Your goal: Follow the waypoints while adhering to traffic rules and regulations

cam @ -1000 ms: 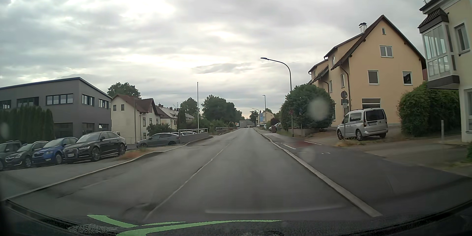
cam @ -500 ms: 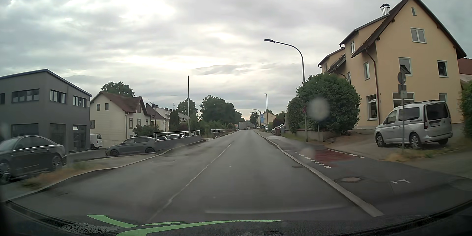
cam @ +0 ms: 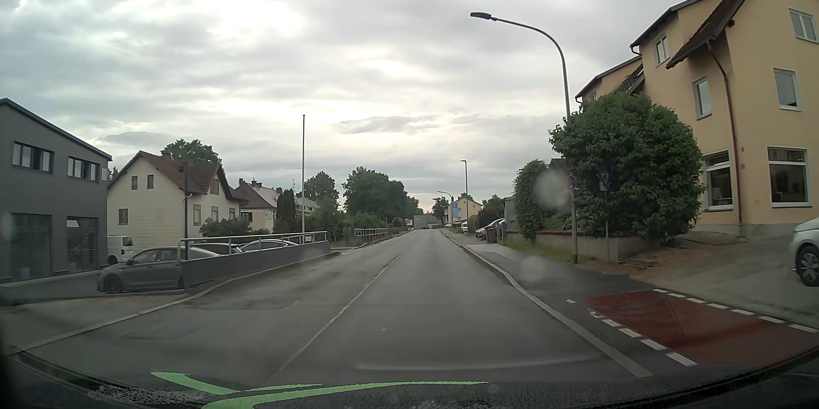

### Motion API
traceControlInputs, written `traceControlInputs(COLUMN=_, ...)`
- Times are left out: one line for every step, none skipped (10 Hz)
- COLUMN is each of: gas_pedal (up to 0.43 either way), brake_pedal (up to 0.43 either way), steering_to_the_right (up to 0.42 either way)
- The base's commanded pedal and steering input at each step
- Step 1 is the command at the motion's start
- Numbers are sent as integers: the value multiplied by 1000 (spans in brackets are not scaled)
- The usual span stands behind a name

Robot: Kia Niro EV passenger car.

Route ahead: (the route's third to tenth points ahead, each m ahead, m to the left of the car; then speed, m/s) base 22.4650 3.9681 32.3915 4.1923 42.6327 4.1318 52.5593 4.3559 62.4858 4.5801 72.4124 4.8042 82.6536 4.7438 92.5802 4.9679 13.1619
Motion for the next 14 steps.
traceControlInputs(gas_pedal=138, brake_pedal=0, steering_to_the_right=1)
traceControlInputs(gas_pedal=138, brake_pedal=0, steering_to_the_right=1)
traceControlInputs(gas_pedal=138, brake_pedal=0, steering_to_the_right=1)
traceControlInputs(gas_pedal=130, brake_pedal=0, steering_to_the_right=1)
traceControlInputs(gas_pedal=130, brake_pedal=0, steering_to_the_right=1)
traceControlInputs(gas_pedal=130, brake_pedal=0, steering_to_the_right=1)
traceControlInputs(gas_pedal=130, brake_pedal=0, steering_to_the_right=1)
traceControlInputs(gas_pedal=130, brake_pedal=0, steering_to_the_right=1)
traceControlInputs(gas_pedal=110, brake_pedal=0, steering_to_the_right=1)
traceControlInputs(gas_pedal=110, brake_pedal=0, steering_to_the_right=1)
traceControlInputs(gas_pedal=98, brake_pedal=0, steering_to_the_right=1)
traceControlInputs(gas_pedal=98, brake_pedal=0, steering_to_the_right=1)
traceControlInputs(gas_pedal=98, brake_pedal=0, steering_to_the_right=1)
traceControlInputs(gas_pedal=98, brake_pedal=0, steering_to_the_right=1)
